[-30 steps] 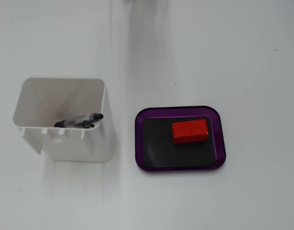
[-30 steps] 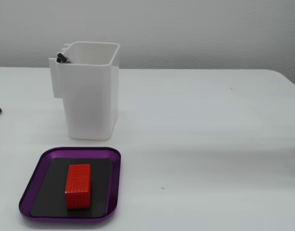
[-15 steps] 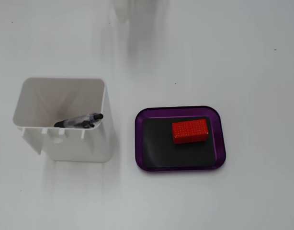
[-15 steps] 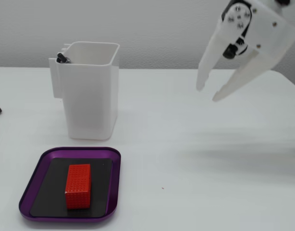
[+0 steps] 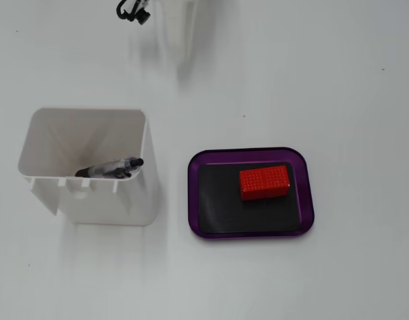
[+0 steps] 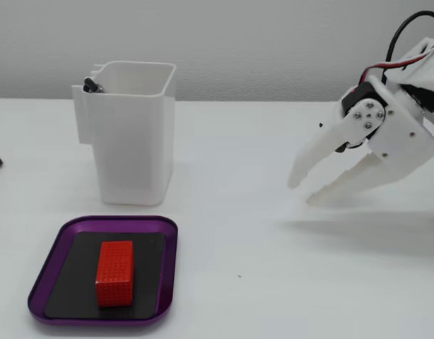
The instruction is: Pick up the pen and put it in the pen holder.
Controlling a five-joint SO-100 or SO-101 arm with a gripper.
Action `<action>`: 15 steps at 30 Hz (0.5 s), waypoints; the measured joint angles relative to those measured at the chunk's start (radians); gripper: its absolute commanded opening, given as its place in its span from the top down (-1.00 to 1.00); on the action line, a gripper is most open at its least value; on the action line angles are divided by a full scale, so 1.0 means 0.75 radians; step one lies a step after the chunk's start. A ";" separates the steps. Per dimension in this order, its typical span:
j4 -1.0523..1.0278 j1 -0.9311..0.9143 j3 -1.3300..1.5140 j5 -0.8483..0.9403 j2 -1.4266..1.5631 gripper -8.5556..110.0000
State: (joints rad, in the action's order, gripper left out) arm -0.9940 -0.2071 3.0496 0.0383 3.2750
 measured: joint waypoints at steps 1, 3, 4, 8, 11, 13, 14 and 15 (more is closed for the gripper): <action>-0.027 -0.002 0.016 0.002 0.031 0.76; -0.096 0.006 0.035 0.000 0.082 0.77; -0.133 0.008 0.039 0.000 0.086 0.79; -0.225 0.010 0.045 0.000 0.092 0.86; -0.266 0.010 0.045 0.000 0.092 0.87; -0.286 0.010 0.045 0.000 0.092 0.86; -0.288 0.010 0.045 0.000 0.092 0.86; -0.292 0.010 0.045 0.000 0.092 0.86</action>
State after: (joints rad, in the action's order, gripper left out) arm -1.2134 -0.1994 3.0833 0.0383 3.3441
